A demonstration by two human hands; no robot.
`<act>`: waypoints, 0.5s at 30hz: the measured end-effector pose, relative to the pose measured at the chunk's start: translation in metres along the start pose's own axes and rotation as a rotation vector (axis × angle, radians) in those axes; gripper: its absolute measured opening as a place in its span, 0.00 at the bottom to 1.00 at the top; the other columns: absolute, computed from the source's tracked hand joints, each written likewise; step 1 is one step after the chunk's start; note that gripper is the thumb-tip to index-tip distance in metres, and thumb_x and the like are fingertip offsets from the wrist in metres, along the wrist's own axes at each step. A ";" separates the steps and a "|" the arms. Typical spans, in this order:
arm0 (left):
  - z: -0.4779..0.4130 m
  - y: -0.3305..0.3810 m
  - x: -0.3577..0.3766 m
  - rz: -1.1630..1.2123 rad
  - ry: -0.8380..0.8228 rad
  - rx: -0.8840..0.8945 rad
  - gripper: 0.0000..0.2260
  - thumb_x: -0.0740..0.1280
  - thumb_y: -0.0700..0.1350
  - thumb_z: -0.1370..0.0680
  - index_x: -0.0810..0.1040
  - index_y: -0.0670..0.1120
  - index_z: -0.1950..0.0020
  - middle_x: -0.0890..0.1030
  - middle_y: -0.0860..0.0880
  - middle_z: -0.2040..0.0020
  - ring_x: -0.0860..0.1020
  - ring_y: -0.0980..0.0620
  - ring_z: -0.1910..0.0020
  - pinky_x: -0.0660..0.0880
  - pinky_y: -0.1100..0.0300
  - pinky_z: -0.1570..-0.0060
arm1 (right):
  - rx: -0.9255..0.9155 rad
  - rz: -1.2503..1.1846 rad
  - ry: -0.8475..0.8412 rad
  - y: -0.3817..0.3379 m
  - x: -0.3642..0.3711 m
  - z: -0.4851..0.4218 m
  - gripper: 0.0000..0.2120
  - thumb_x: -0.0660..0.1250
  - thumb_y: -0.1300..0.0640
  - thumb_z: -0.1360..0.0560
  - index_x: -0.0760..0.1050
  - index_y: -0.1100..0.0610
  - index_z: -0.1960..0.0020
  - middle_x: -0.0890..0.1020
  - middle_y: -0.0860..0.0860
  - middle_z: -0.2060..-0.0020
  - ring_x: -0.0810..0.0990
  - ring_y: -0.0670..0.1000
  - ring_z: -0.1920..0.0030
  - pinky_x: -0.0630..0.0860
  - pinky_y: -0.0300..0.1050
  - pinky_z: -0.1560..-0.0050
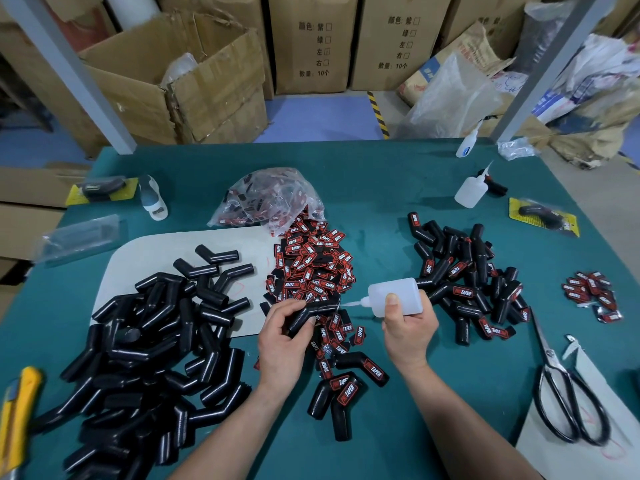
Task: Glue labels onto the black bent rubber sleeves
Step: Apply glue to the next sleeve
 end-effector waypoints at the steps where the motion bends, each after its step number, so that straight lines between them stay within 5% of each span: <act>1: 0.000 0.000 0.000 -0.004 -0.004 -0.001 0.18 0.76 0.32 0.26 0.84 0.55 0.46 0.82 0.59 0.45 0.80 0.56 0.41 0.75 0.64 0.37 | -0.008 0.001 -0.006 -0.001 0.001 0.001 0.11 0.69 0.42 0.30 0.72 0.47 0.63 0.76 0.44 0.73 0.74 0.50 0.71 0.72 0.49 0.71; 15: 0.000 0.001 0.000 0.010 -0.008 0.001 0.23 0.75 0.32 0.26 0.84 0.62 0.48 0.82 0.58 0.44 0.81 0.53 0.40 0.76 0.62 0.37 | -0.006 0.025 -0.016 -0.001 0.002 0.002 0.13 0.69 0.41 0.30 0.72 0.49 0.63 0.76 0.57 0.73 0.76 0.59 0.72 0.74 0.59 0.73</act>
Point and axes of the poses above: each hand's wrist, its own z-axis away from the middle knuckle, its own x-axis out of the palm, y = z × x, the point moved 8 cm from there along -z, towards the middle knuckle
